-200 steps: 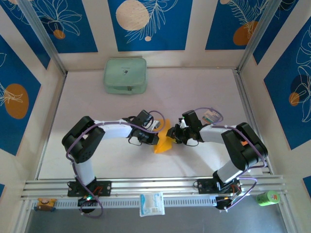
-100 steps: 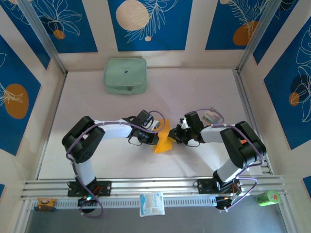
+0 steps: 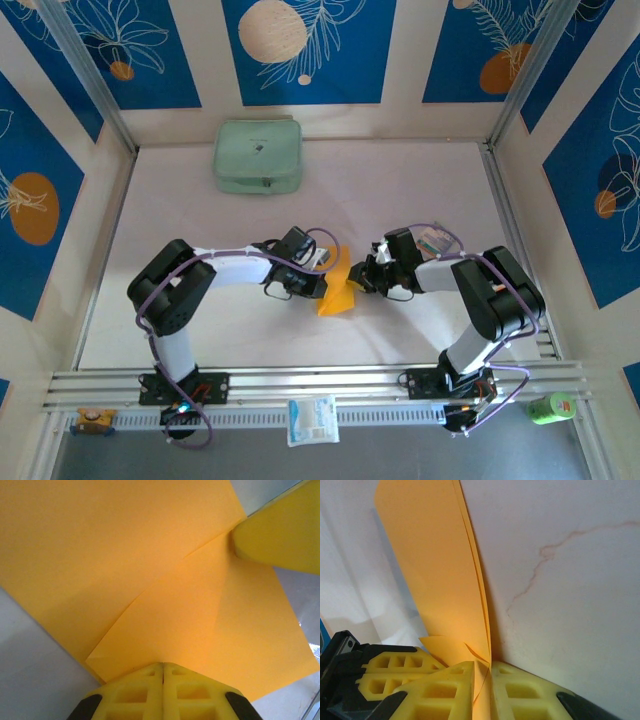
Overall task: Fold a paper plane with a square sheet of paper (pick it up from the middle)
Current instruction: Turn over the paper at the center of the table.
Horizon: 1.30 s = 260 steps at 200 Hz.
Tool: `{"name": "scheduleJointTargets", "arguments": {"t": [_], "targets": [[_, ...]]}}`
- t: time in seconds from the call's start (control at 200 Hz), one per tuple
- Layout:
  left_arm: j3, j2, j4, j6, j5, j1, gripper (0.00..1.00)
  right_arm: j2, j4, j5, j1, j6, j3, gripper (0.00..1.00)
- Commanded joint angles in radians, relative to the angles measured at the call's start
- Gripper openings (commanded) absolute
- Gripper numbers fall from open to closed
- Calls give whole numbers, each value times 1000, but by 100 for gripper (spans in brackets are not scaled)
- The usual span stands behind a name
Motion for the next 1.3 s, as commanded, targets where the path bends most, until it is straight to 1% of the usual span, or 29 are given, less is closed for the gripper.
{"name": "scheduleJointTargets", "arguments": {"t": [0.0,0.315,0.515,0.94,1.03,1.145,1.295], "targets": [[-17,-6,-23,-1,4,8,8,27,32,-26,1,-21,-8,16],[-21,-11,-19,-5,9,6,9,42,58,-43,-1,-18,-8,16],[-19,-15,-21,-6,10,7,10,44,66,-47,-4,-16,-10,12],[-17,-60,-20,-9,2,6,20,4,25,-29,-9,-22,-10,7],[-33,-88,1,-18,2,6,21,-12,-20,-10,-10,-12,-8,7],[-73,-142,46,-44,-6,7,21,-61,-153,33,-1,-9,14,6],[-99,-201,62,-95,-13,7,22,-104,-267,57,2,7,56,7]]}}
